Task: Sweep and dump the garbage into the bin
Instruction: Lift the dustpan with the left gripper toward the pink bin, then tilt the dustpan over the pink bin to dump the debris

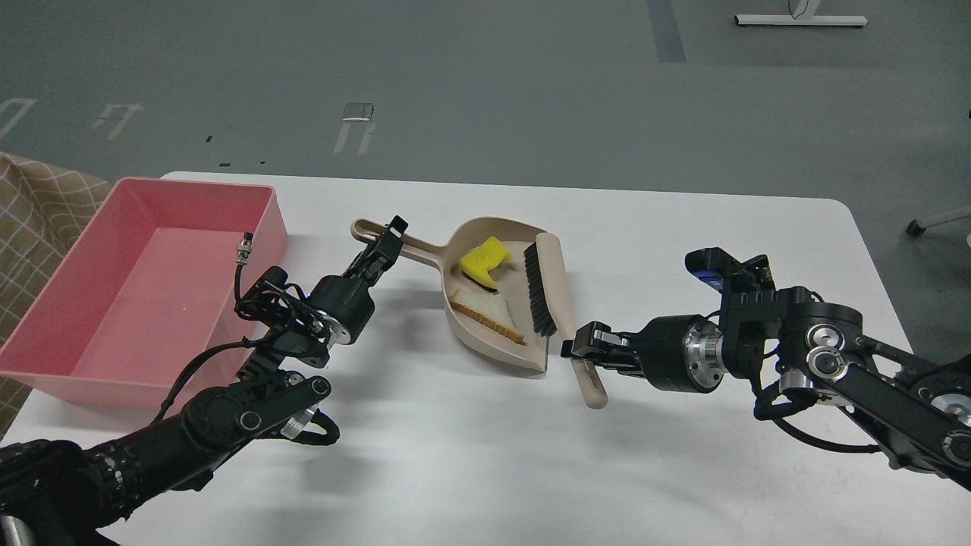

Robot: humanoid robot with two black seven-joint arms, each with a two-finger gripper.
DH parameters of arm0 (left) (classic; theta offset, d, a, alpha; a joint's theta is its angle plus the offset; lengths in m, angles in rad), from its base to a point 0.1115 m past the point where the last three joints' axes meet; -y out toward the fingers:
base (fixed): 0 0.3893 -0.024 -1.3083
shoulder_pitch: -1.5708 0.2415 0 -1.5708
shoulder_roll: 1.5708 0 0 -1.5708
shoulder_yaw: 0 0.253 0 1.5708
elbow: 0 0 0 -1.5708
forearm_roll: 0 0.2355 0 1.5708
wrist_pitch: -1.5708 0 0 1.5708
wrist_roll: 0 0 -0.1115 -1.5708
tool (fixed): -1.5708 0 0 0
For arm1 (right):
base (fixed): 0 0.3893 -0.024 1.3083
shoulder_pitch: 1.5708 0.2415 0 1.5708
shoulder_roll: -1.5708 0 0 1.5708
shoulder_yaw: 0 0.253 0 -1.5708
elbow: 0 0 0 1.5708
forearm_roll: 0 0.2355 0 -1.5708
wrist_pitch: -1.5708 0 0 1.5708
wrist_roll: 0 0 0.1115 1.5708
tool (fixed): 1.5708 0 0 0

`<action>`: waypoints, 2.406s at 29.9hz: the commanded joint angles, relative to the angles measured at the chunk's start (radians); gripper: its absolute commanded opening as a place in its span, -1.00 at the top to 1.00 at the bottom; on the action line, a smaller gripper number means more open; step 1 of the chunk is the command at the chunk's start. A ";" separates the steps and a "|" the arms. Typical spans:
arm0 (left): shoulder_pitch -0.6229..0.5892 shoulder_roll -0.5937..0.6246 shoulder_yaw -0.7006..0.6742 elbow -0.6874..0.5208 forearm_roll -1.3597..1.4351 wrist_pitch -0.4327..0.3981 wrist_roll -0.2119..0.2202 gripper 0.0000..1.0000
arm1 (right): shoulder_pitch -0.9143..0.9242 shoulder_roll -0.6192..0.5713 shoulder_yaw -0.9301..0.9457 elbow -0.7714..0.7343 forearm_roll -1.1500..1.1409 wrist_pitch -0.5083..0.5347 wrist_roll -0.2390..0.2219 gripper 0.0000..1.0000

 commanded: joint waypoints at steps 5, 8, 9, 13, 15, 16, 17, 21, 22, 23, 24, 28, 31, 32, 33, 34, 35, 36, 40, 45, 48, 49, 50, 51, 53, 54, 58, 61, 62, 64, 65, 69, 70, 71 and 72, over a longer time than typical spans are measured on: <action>-0.005 0.006 -0.003 -0.029 -0.070 0.000 -0.001 1.00 | 0.000 -0.055 0.024 0.021 0.005 0.000 0.000 1.00; -0.005 0.009 -0.003 -0.034 -0.088 0.000 -0.003 1.00 | 0.002 -0.072 0.041 0.035 0.006 0.000 0.000 1.00; -0.006 0.014 -0.003 -0.040 -0.099 0.000 -0.003 1.00 | 0.000 -0.086 0.054 0.042 0.006 0.000 0.000 1.00; -0.006 0.020 -0.011 -0.053 -0.172 -0.030 -0.007 1.00 | 0.000 -0.120 0.081 0.044 0.006 0.000 0.000 1.00; -0.008 0.022 -0.011 -0.054 -0.210 -0.045 -0.010 1.00 | -0.002 -0.139 0.084 0.044 0.006 0.000 0.000 1.00; -0.012 0.023 -0.012 -0.054 -0.226 -0.053 -0.010 1.00 | -0.003 -0.155 0.085 0.044 0.006 0.000 0.000 1.00; -0.015 0.023 -0.012 -0.054 -0.232 -0.058 -0.010 1.00 | -0.005 -0.163 0.087 0.044 0.006 0.000 0.000 1.00; -0.021 0.026 -0.016 -0.058 -0.280 -0.093 -0.010 1.00 | -0.005 -0.196 0.088 0.044 0.008 0.000 0.000 1.00; -0.029 0.032 -0.017 -0.069 -0.303 -0.105 -0.010 1.00 | -0.006 -0.207 0.088 0.045 0.008 0.000 0.000 1.00; -0.034 0.039 -0.017 -0.076 -0.316 -0.110 -0.010 1.00 | -0.006 -0.212 0.088 0.045 0.008 0.000 0.000 1.00; -0.040 0.051 -0.017 -0.095 -0.341 -0.120 -0.010 1.00 | -0.009 -0.221 0.090 0.045 0.008 0.000 0.000 1.00; -0.063 0.083 -0.017 -0.127 -0.390 -0.139 -0.009 1.00 | -0.015 -0.241 0.090 0.045 0.008 0.000 0.000 1.00; -0.077 0.108 -0.017 -0.136 -0.416 -0.153 -0.009 1.00 | -0.017 -0.245 0.090 0.045 0.008 0.000 0.000 1.00; -0.080 0.115 -0.017 -0.139 -0.425 -0.157 -0.009 1.00 | -0.017 -0.247 0.090 0.045 0.008 0.000 0.000 1.00; -0.084 0.131 -0.017 -0.150 -0.442 -0.171 -0.009 1.00 | -0.017 -0.250 0.090 0.045 0.008 0.000 0.000 1.00; -0.089 0.141 -0.017 -0.156 -0.453 -0.177 -0.009 1.00 | -0.017 -0.252 0.090 0.045 0.008 0.000 0.000 1.00; -0.097 0.163 -0.019 -0.171 -0.476 -0.188 -0.009 1.00 | -0.018 -0.252 0.090 0.044 0.008 0.000 0.000 1.00; -0.101 0.184 -0.019 -0.187 -0.494 -0.193 -0.007 1.00 | -0.018 -0.252 0.090 0.044 0.008 0.000 0.000 1.00; -0.127 0.239 -0.019 -0.225 -0.516 -0.199 -0.004 1.00 | -0.018 -0.252 0.090 0.045 0.008 0.000 0.000 1.00; -0.155 0.353 -0.019 -0.293 -0.577 -0.235 -0.001 1.00 | -0.020 -0.252 0.090 0.044 0.008 0.000 0.000 1.00; -0.163 0.410 -0.019 -0.310 -0.596 -0.249 -0.001 1.00 | -0.020 -0.250 0.090 0.044 0.008 0.000 0.000 1.00; -0.163 0.439 -0.020 -0.313 -0.597 -0.260 -0.001 1.00 | -0.020 -0.249 0.090 0.042 0.008 0.000 0.000 1.00; -0.163 0.465 -0.025 -0.313 -0.597 -0.281 -0.001 1.00 | -0.020 -0.247 0.090 0.042 0.008 0.000 0.000 1.00; -0.163 0.479 -0.031 -0.313 -0.597 -0.292 -0.001 1.00 | -0.020 -0.247 0.090 0.042 0.008 0.000 0.000 1.00; -0.160 0.520 -0.051 -0.311 -0.597 -0.332 -0.001 1.00 | -0.020 -0.244 0.090 0.039 0.008 0.000 0.000 1.00; -0.156 0.535 -0.054 -0.313 -0.599 -0.344 -0.001 1.00 | -0.020 -0.244 0.090 0.039 0.008 0.000 0.000 1.00; -0.144 0.634 -0.060 -0.311 -0.605 -0.410 -0.006 1.00 | -0.020 -0.241 0.090 0.038 0.008 0.000 0.000 1.00; -0.143 0.681 -0.060 -0.305 -0.606 -0.452 -0.010 1.00 | -0.020 -0.239 0.090 0.038 0.008 0.000 0.000 1.00; -0.141 0.706 -0.060 -0.301 -0.607 -0.470 -0.012 1.00 | -0.020 -0.239 0.090 0.039 0.008 0.000 0.000 1.00; -0.133 0.736 -0.060 -0.297 -0.613 -0.490 -0.013 1.00 | -0.020 -0.239 0.090 0.039 0.008 0.000 0.000 1.00; -0.130 0.747 -0.060 -0.296 -0.614 -0.496 -0.013 1.00 | -0.020 -0.239 0.090 0.038 0.008 0.000 0.000 1.00; -0.120 0.799 -0.060 -0.281 -0.620 -0.527 -0.033 1.00 | -0.020 -0.239 0.090 0.036 0.006 0.000 0.000 1.00; -0.114 0.810 -0.059 -0.265 -0.620 -0.530 -0.033 1.00 | -0.020 -0.238 0.090 0.036 0.006 0.000 0.000 1.00; -0.110 0.816 -0.059 -0.258 -0.620 -0.533 -0.033 1.00 | -0.020 -0.238 0.090 0.038 0.006 0.000 0.000 1.00; -0.106 0.822 -0.059 -0.253 -0.620 -0.538 -0.033 1.00 | -0.020 -0.238 0.090 0.038 0.006 0.000 0.000 1.00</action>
